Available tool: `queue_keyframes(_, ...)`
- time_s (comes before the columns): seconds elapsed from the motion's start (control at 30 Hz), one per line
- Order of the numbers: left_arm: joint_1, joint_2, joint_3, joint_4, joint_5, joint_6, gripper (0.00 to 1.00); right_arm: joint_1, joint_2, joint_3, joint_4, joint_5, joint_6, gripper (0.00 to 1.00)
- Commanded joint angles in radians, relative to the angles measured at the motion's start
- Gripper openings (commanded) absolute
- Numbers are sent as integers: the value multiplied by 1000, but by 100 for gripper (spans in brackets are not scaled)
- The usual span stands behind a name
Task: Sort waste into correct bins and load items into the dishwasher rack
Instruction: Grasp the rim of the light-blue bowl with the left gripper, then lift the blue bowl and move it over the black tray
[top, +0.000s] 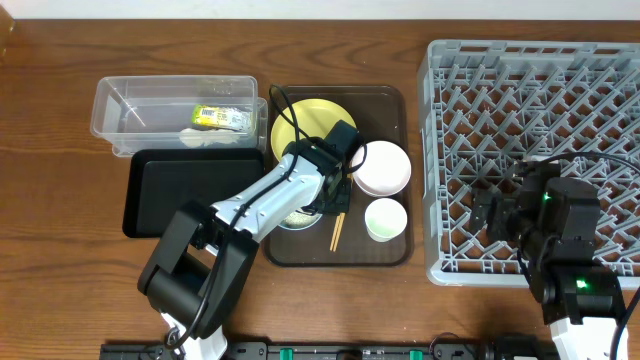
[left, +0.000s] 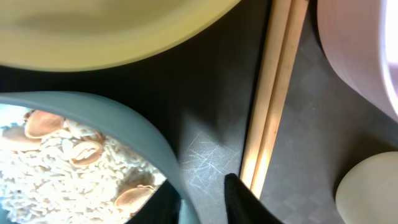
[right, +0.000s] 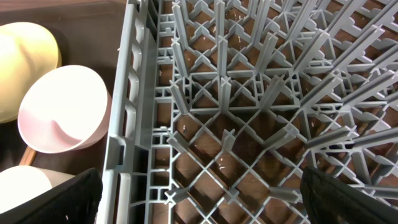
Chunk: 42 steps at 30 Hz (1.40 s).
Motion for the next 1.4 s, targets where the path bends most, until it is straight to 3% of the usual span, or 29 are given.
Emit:
queue_keyframes(0.0,-1,7,-15,-3,-6,2,19,16,-1,19,0,-2,6,99)
queue_keyframes(0.23,-2,7,-20,-4,-5,2,6,16,-1,19,0,-2,6,99)
queue_keyframes(0.53,-1,-35,-4,-47,-6,2,6,16,-1,19,0,-2,9,99)
queue_keyframes(0.9,28,-303,2,-98,0,34,6,16,-1,19,3,-2,9,99)
queue_keyframes(1.17,246,-461,2,-138,183,158,6,16,-1,19,0,-2,9,99)
queue_keyframes(1.37,499,-460,0,-149,442,270,6,16,-1,19,0,-2,9,99)
